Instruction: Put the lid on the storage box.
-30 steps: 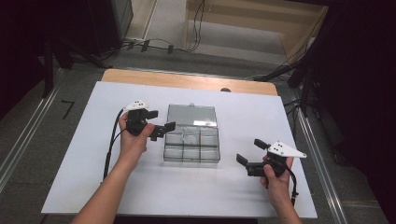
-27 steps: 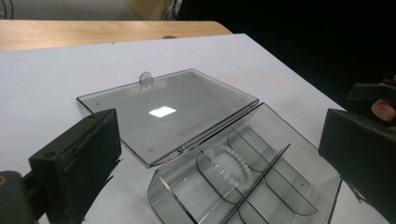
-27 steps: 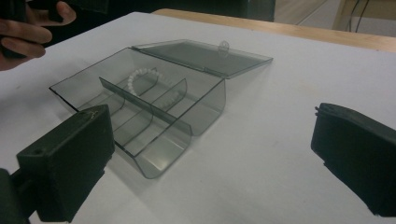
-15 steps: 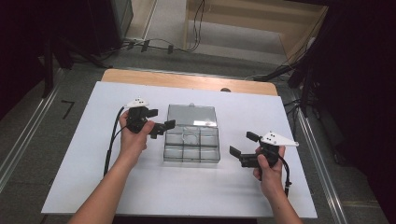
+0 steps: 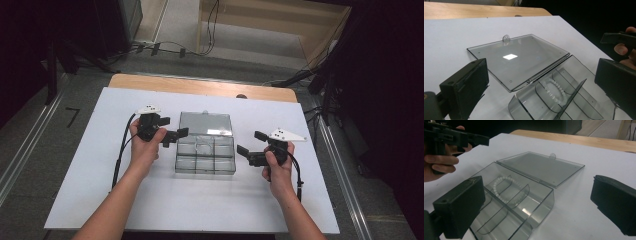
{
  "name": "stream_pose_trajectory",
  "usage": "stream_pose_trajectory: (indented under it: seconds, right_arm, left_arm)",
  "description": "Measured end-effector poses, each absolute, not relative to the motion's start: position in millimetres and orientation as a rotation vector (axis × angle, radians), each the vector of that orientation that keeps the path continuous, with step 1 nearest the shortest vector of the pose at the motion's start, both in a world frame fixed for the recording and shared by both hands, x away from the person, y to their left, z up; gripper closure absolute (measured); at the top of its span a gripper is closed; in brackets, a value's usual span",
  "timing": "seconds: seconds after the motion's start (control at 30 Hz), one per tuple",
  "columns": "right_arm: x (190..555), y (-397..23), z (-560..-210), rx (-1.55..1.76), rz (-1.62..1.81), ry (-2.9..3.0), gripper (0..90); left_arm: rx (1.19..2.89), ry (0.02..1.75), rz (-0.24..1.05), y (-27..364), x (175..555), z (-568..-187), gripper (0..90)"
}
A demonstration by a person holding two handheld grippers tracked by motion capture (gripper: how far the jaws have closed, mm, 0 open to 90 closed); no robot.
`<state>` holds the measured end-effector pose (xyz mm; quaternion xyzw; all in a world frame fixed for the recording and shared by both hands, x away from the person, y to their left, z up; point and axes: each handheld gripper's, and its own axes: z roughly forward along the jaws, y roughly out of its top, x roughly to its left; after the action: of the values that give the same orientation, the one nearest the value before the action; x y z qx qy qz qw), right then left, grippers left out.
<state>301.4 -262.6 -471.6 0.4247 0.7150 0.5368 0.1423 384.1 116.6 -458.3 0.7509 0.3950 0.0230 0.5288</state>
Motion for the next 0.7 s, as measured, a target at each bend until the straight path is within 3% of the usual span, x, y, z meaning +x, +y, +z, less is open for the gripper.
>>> stream_pose_trajectory:
  seconds: [0.7]
  right_arm:
    - [348,-246,-471,1.275,1.483,2.125,0.0]
  left_arm:
    - [1.819,0.975,0.017,115,398,-464,0.0]
